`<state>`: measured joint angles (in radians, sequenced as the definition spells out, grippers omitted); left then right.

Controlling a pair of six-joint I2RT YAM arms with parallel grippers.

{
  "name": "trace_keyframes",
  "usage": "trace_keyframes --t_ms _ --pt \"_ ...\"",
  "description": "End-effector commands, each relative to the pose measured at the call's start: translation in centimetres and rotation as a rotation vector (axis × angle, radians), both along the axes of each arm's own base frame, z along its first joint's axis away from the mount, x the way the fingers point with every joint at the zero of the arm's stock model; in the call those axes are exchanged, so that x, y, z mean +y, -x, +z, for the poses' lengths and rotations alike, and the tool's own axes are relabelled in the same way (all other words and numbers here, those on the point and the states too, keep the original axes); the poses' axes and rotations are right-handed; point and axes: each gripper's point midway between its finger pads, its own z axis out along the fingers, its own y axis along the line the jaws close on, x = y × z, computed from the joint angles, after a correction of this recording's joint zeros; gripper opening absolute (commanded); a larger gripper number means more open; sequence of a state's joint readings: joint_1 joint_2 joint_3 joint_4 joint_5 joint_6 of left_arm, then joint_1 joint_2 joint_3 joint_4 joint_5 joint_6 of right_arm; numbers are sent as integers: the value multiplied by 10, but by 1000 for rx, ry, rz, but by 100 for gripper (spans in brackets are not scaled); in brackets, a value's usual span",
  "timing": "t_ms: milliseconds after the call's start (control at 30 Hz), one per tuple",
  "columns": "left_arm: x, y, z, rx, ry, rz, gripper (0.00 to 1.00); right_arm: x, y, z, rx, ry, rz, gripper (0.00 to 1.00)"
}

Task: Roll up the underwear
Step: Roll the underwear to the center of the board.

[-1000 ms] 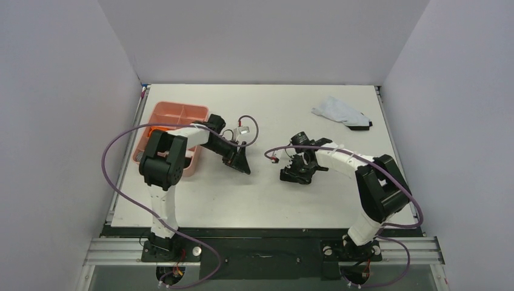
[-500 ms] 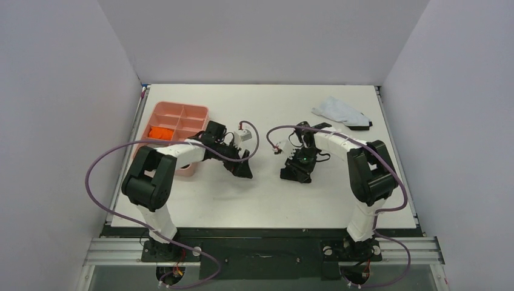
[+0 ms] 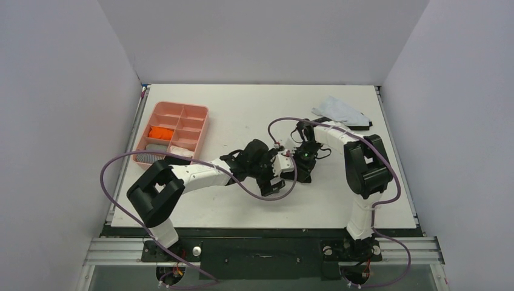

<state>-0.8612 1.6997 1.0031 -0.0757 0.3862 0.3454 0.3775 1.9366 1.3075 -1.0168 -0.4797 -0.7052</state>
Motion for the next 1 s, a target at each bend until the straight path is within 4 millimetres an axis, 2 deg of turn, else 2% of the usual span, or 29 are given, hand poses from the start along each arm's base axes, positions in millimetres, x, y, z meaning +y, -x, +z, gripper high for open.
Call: trace_keyframes --t_ms 0,33,167,267,633,967 --pt "-20 -25 9 -216 15 12 93 -14 38 -31 183 62 32 0" --pt "-27 -22 12 -250 27 -8 94 -14 38 -30 186 59 33 0" --pt "-35 -20 9 -342 29 -29 100 -13 42 -30 219 46 38 0" --pt "-39 -22 4 -380 21 -43 97 -13 46 -28 244 33 44 0" --pt "-48 -25 -16 -404 20 -64 97 -10 53 -25 310 -4 61 0" --pt "-60 1 -30 -382 38 -160 97 -10 51 -25 333 -33 35 0"
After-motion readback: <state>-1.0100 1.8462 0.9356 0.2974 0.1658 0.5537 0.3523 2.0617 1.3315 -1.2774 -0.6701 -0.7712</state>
